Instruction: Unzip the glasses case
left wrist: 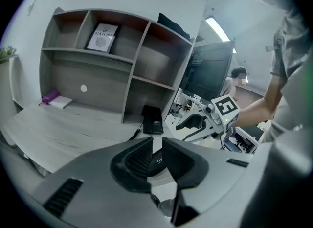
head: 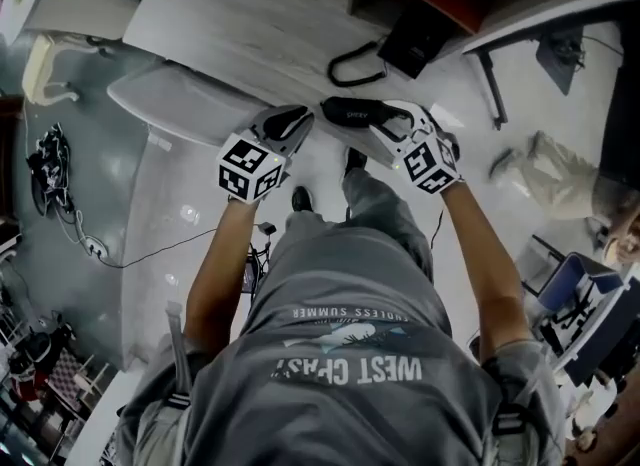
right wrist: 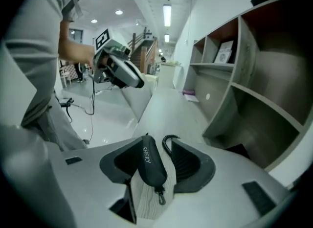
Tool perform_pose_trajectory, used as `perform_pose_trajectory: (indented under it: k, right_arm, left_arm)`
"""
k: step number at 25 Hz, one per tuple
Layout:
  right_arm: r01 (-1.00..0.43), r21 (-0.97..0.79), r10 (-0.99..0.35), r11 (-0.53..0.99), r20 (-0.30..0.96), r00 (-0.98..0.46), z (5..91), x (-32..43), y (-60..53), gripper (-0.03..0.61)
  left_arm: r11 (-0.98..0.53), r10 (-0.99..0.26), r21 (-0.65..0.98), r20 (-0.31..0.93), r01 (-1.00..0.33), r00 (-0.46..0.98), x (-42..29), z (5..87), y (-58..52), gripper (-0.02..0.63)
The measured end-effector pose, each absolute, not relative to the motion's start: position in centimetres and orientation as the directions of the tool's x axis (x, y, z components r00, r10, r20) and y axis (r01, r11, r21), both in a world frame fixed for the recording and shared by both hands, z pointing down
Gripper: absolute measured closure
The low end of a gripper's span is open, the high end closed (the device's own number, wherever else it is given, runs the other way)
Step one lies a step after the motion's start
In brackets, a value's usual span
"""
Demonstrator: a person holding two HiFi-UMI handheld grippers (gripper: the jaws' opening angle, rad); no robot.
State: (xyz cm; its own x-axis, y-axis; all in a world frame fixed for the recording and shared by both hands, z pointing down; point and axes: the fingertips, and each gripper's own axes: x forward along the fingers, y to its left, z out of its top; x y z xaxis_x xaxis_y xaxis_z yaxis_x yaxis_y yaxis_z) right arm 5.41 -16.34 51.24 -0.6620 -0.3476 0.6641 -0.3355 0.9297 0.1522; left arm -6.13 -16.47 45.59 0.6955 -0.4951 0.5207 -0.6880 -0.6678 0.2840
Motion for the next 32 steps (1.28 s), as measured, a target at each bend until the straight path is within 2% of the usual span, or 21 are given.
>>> perform_pose_trajectory:
  k: [14,18,20,23,25,29,32]
  right_arm:
    - [0.104,0.269,-0.183,0.957,0.846,-0.501,64.1,7.2,-15.8,0.220]
    - [0.210,0.297,-0.168,0.931,0.864,-0.475,65.4,7.1,-15.5,0.212]
    - [0.251,0.315,-0.171,0.915,0.868,-0.466,66.0,7.1,-15.5,0.228]
    - [0.245,0.316,-0.165,0.916,0.857,-0.488,66.2,6.9,-16.1,0.285]
    - [0.215,0.262,-0.117,0.941,0.847,-0.518,66.0,6.7,-16.2,0.285]
    - [0.087,-0.047,0.090,0.995,0.793,-0.602,65.5,6.6,-15.8,0.285]
    - [-0.011,-0.269,0.196,0.963,0.729,-0.656,64.9,6.6,-16.0,0.285]
  left_arm:
    - [-0.669,-0.395,0.286,0.644,-0.686,0.655,-4.9,53.3,-16.4,0.500]
    - [-0.679,-0.372,0.271,0.673,-0.682,0.639,-5.0,54.5,-16.3,0.492]
    - [-0.688,-0.368,0.255,0.685,-0.680,0.629,-4.9,55.2,-16.3,0.490]
    - [-0.706,-0.363,0.221,0.703,-0.673,0.611,-4.6,56.2,-16.8,0.489]
    - [-0.716,-0.358,0.203,0.715,-0.669,0.600,-4.5,56.7,-17.0,0.488]
    - [-0.725,-0.354,0.176,0.733,-0.666,0.580,-4.5,57.9,-17.7,0.485]
    - [-0.723,-0.349,0.171,0.746,-0.669,0.567,-4.5,58.8,-18.0,0.485]
